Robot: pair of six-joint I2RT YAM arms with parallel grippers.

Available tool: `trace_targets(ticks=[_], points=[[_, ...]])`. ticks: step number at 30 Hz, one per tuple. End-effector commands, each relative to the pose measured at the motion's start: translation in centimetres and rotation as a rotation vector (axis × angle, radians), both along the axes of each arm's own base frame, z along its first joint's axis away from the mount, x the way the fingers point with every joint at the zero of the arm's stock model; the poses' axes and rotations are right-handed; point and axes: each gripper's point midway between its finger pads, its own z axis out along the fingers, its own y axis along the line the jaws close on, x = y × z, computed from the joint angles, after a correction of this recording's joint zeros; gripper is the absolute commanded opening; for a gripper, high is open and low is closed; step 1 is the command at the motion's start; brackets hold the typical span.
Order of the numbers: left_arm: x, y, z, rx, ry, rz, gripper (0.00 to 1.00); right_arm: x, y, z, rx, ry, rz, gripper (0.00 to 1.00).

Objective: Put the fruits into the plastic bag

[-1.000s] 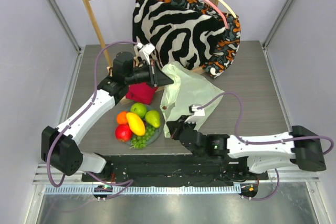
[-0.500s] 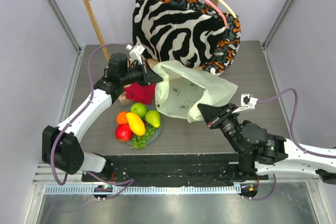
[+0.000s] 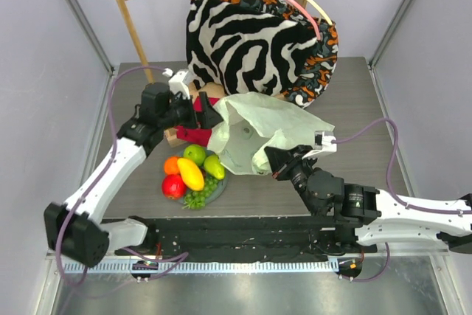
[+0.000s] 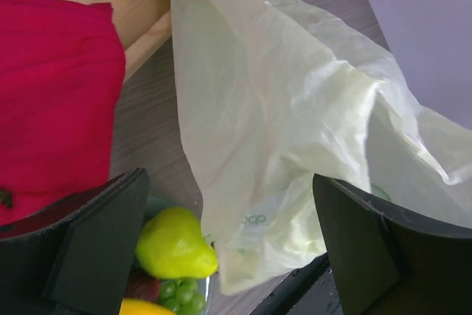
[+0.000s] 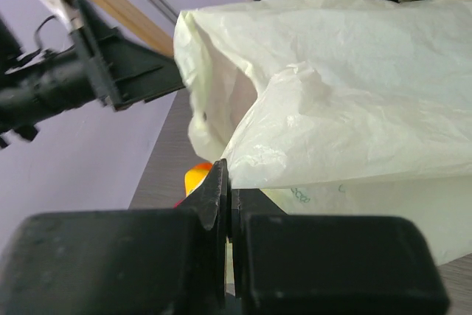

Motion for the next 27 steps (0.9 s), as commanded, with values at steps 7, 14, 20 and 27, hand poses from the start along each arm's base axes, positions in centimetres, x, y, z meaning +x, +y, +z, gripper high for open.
trace_targets(ticks=[7,14,20,27], points=[[-5.4,8.1,-0.2,0.166,-0.026,0.271,1.00,1.1,-2.9,5.3,0.141,-0.039,-0.154,0.01],[-7.3,11.3,-4.7,0.167,0.087,0.480,1.00,1.0,-2.7,5.2,0.144,-0.037,-0.139,0.01],[-7.4,10.1,-5.6,0.100,0.112,0.451,0.97,0.9,-2.0,5.1,0.132,-0.037,-0.116,0.01],[-7.3,9.4,-7.8,0.073,0.209,0.472,0.91,0.8,-2.0,5.2,0.137,-0.037,-0.106,0.01]])
